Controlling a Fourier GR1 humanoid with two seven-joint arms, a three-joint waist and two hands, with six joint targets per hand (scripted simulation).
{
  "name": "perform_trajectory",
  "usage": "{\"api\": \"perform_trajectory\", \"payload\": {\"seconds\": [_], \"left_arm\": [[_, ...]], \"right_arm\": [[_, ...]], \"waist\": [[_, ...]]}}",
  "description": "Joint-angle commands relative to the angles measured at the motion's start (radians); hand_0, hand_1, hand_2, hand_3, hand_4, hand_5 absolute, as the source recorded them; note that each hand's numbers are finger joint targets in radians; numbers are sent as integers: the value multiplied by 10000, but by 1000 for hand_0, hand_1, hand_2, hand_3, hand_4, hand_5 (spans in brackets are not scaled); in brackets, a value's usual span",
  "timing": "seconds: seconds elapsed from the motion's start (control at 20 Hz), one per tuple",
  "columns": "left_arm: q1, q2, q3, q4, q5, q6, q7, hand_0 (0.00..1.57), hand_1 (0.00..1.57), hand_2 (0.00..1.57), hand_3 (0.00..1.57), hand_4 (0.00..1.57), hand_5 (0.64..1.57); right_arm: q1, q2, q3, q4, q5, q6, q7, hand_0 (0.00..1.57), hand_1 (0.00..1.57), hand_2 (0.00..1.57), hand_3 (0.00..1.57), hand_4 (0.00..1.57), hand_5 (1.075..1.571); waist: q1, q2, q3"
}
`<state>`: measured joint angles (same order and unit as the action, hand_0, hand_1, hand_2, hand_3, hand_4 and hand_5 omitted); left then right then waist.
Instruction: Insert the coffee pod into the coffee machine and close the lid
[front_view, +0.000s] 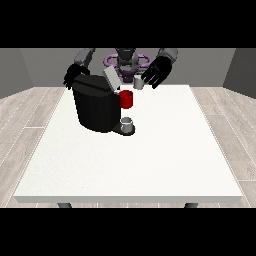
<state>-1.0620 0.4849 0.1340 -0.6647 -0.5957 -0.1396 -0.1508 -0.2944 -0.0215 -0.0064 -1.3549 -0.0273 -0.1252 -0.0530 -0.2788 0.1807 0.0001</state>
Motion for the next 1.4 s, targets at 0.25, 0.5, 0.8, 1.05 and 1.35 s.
{"api": "perform_trajectory", "payload": {"seconds": [0.25,0.5,0.8,1.05,1.35], "left_arm": [[-1019,48,52,197,-252,107,425,1281,1281,1306,1226,501,1571],[-534,-290,-118,169,-298,9,213,1307,1307,1328,1239,487,1571],[-1491,-388,-178,86,-439,-83,623,1316,1316,1328,1225,510,1571],[-1066,-159,-130,248,-504,33,-35,1206,1206,1261,1187,504,1571],[-1093,-124,31,667,-489,-61,73,1198,1198,1271,1200,505,1571]], "right_arm": [[-870,-174,-84,-398,260,-352,410,0,0,0,0,520,1571],[103,-321,-220,-191,109,-32,-57,0,0,0,0,526,1571],[-816,-145,-556,262,69,-451,-281,0,0,0,0,537,1571],[-498,-236,-491,-169,40,-293,-352,0,0,0,0,512,1571],[-153,73,75,-879,242,-399,152,0,0,0,0,525,1571]], "waist": [[-276,604,-1],[-155,336,1],[-28,1055,4],[-60,1089,2],[-440,741,-2]]}}
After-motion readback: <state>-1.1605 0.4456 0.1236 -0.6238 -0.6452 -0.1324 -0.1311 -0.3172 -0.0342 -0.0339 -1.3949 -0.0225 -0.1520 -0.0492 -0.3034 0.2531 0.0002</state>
